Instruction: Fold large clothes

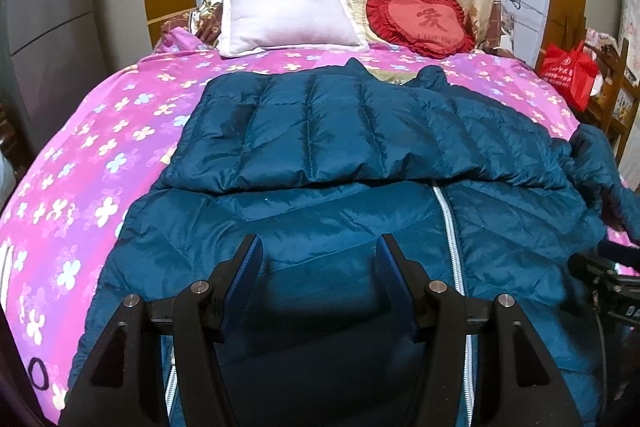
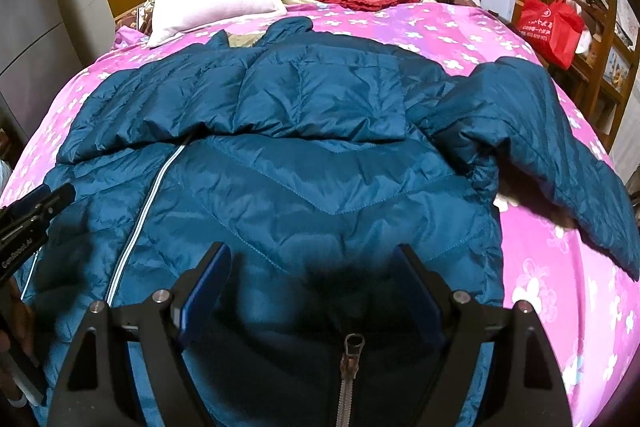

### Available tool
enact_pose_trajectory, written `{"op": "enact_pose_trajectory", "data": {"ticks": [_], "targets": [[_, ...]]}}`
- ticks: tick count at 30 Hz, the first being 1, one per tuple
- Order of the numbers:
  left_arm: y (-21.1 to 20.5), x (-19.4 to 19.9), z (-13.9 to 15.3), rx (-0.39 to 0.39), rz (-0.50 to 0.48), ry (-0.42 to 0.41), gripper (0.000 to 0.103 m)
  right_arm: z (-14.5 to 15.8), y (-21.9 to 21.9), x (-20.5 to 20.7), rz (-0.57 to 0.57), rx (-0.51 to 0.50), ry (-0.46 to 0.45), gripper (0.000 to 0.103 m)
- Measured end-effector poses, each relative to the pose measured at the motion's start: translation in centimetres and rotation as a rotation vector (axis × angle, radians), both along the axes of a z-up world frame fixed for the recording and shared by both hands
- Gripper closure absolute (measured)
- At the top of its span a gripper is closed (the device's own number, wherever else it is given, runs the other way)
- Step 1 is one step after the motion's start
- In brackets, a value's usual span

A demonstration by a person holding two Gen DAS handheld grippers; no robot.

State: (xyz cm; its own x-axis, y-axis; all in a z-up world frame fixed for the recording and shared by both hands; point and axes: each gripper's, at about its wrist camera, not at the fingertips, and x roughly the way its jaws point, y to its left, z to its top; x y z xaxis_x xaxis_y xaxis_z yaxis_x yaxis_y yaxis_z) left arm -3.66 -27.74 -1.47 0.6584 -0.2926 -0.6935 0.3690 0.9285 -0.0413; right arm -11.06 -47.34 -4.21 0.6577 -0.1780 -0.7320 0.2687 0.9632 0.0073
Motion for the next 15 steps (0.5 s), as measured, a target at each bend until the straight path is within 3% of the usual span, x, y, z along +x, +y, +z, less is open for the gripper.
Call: {"op": "enact_pose_trajectory", "data": {"ticks": [15], "targets": [[0.2, 0.0, 1.6, -0.143, -0.077, 0.002, 0.063, 0.7, -1.4, 0.2, -0.022, -0.026, -0.014, 0.017]]}}
